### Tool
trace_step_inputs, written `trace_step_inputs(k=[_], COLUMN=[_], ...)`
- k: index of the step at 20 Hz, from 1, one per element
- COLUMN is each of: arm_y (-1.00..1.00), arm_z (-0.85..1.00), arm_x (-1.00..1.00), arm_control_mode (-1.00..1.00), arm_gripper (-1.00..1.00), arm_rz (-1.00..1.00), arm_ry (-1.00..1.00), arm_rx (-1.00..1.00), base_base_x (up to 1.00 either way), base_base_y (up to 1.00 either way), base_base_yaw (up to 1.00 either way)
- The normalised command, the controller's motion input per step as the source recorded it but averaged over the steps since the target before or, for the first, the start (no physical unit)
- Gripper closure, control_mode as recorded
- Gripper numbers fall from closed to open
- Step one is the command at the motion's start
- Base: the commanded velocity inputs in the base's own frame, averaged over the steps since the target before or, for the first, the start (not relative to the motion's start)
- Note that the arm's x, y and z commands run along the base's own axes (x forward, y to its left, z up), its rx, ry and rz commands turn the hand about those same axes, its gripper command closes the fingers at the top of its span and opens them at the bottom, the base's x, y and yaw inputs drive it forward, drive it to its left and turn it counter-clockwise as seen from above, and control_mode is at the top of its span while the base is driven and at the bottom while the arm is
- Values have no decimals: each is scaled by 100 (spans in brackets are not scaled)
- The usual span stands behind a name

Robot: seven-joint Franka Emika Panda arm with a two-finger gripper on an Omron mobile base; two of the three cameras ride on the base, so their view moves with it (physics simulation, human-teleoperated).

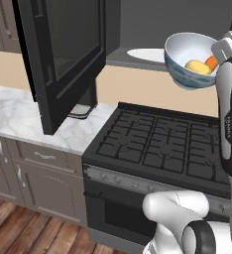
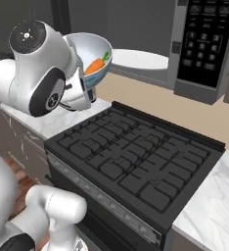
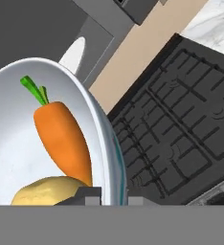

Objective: Place the bowl containing the potato and carrot in the microwave. Close the microwave door and press the start button to microwave the meal.

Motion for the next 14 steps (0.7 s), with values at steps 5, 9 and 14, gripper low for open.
trace_step_inputs(k=[5,9,14], arm_y=[-1,-1,-2], arm_z=[19,0,0], arm_x=[26,51,55], arm_control_mode=[-100,-100,-100], arm_gripper=[100,100,100], arm_rz=[-22,-14,-8], arm_ry=[0,0,0], arm_rx=[5,0,0], base_base_x=[0,0,0], base_base_y=[0,0,0], base_base_yaw=[0,0,0])
